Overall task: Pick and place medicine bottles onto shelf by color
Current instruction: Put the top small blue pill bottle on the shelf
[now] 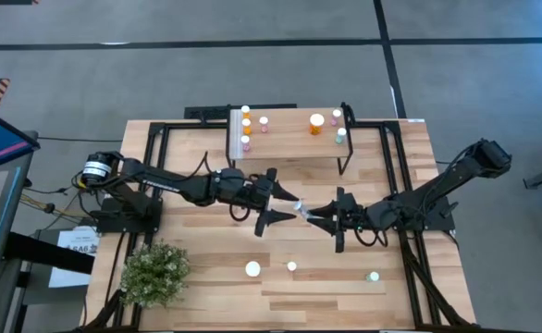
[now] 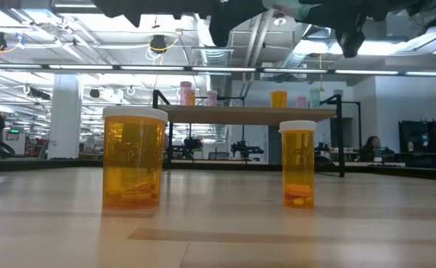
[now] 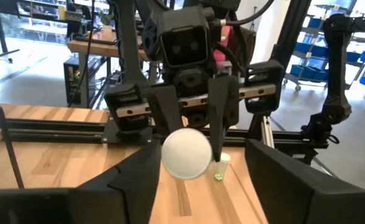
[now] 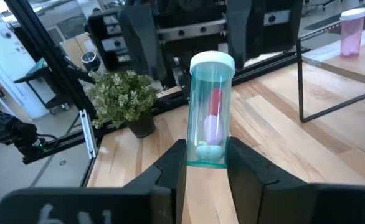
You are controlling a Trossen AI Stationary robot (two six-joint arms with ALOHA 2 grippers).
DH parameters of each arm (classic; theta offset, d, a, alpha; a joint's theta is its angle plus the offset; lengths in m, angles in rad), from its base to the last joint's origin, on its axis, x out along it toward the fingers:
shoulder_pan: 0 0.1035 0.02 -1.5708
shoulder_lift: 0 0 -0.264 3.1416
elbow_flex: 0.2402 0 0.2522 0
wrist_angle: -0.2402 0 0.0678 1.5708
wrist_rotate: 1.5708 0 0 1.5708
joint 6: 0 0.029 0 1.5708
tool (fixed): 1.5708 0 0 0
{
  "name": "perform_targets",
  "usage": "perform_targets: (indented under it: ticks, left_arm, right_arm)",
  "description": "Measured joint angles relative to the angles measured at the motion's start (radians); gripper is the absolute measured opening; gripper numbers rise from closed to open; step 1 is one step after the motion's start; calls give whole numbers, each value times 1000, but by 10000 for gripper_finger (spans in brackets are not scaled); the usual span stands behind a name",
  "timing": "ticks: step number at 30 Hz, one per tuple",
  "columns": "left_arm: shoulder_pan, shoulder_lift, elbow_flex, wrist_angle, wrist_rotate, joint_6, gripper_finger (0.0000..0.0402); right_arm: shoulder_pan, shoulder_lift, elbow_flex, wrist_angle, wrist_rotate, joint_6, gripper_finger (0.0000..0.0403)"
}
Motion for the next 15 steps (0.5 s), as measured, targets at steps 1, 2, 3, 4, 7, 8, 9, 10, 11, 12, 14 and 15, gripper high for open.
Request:
perform_targets:
  ticks: [1, 2, 3, 4, 7, 8, 9, 10, 11, 12, 14, 15]
  left_arm:
    - [0, 0, 0, -2, 0, 0, 214]
    - [0, 0, 0, -1, 0, 1, 207]
    - [0, 0, 0, 1, 0, 1, 200]
    - [0, 0, 0, 4, 1, 1, 195]
    - [0, 0, 0, 7, 1, 1, 185]
    - [0, 0, 0, 7, 1, 1, 183]
    - [0, 0, 0, 7, 2, -1, 183]
    - [0, 0, 0, 9, 3, -1, 183]
    - [-1, 0, 0, 13, 8, -1, 184]
    - [-2, 0, 0, 15, 15, 2, 184]
    - [-3, 0, 0, 20, 39, 5, 184]
    - [-3, 0, -1, 24, 51, 5, 183]
  right_arm:
    - [0, 0, 0, 5, 0, 0, 111]
    - [0, 0, 0, 8, -1, 0, 111]
    - [0, 0, 0, 11, -3, 0, 111]
    - [0, 0, 0, 17, -11, -1, 111]
    - [0, 3, 0, 61, -38, -30, 111]
    - [0, 9, 0, 79, -48, -40, 111]
    - [0, 10, 0, 81, -57, -47, 111]
    - [0, 10, 0, 81, -64, -49, 111]
    - [0, 10, 0, 85, -71, -49, 111]
    - [-2, 10, 0, 85, -74, -49, 111]
    - [-2, 13, 0, 79, -76, -49, 111]
    - [-2, 18, 0, 85, -76, -49, 111]
